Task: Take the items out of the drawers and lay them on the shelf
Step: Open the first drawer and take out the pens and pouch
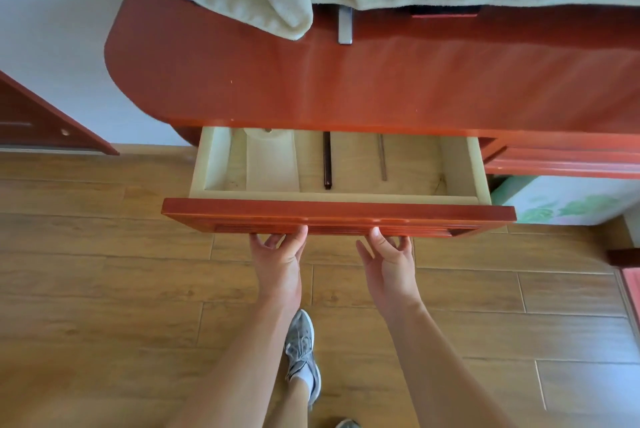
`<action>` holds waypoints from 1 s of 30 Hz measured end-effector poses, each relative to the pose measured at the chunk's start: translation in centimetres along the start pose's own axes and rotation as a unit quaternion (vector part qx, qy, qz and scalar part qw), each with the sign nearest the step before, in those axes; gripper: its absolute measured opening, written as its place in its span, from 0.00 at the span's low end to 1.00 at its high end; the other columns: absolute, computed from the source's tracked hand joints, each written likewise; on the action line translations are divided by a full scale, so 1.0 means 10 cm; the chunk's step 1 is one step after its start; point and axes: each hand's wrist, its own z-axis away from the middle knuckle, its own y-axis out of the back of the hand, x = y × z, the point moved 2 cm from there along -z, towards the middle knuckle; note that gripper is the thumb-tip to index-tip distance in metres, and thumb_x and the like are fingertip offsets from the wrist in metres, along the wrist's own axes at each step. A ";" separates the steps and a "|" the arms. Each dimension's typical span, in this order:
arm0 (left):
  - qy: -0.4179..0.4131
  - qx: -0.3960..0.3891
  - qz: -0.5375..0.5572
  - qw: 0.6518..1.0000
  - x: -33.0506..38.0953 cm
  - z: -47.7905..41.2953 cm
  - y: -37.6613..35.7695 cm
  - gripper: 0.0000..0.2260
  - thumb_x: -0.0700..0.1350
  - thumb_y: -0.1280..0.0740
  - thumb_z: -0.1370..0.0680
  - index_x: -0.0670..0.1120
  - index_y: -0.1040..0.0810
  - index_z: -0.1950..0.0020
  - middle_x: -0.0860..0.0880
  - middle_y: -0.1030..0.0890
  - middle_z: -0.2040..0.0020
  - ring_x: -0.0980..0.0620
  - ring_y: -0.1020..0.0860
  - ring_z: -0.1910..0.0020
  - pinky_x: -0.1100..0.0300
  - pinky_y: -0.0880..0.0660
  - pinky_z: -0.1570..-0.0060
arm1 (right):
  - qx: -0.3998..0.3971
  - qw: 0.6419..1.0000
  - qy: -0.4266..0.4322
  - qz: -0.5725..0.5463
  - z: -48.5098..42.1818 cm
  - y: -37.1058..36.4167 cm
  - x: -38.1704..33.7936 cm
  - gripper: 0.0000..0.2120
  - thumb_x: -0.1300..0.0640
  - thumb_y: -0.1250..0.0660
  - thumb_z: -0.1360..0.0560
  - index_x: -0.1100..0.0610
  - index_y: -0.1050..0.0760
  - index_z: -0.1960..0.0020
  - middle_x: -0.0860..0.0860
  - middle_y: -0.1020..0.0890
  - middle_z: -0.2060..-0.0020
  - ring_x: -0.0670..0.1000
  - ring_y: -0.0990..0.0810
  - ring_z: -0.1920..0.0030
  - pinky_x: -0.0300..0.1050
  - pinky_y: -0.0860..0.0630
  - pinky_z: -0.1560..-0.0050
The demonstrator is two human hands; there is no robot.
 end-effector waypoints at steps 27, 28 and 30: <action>0.034 0.024 -0.056 0.998 -0.17 1.10 0.77 0.55 0.37 0.20 0.33 0.50 0.54 0.19 0.34 0.30 0.30 0.49 0.22 0.36 0.54 0.26 0.38 | 0.028 0.997 -0.030 0.066 1.21 0.70 0.39 0.53 0.58 0.24 0.36 0.48 0.54 0.21 0.51 0.30 0.31 0.53 0.27 0.32 0.56 0.33 0.29; 0.035 0.027 -0.067 0.997 -0.14 1.13 0.78 0.57 0.40 0.19 0.35 0.51 0.55 0.19 0.35 0.31 0.28 0.48 0.24 0.33 0.54 0.27 0.37 | 0.031 0.996 -0.029 0.078 1.26 0.70 0.35 0.53 0.57 0.24 0.36 0.49 0.54 0.21 0.51 0.30 0.32 0.53 0.26 0.33 0.56 0.33 0.29; 0.028 0.026 -0.095 0.995 -0.05 1.20 0.75 0.58 0.42 0.19 0.36 0.52 0.56 0.19 0.38 0.32 0.26 0.49 0.27 0.31 0.51 0.30 0.32 | 0.034 0.994 -0.026 0.098 1.38 0.70 0.25 0.52 0.57 0.24 0.35 0.49 0.54 0.21 0.50 0.29 0.32 0.52 0.26 0.33 0.55 0.32 0.29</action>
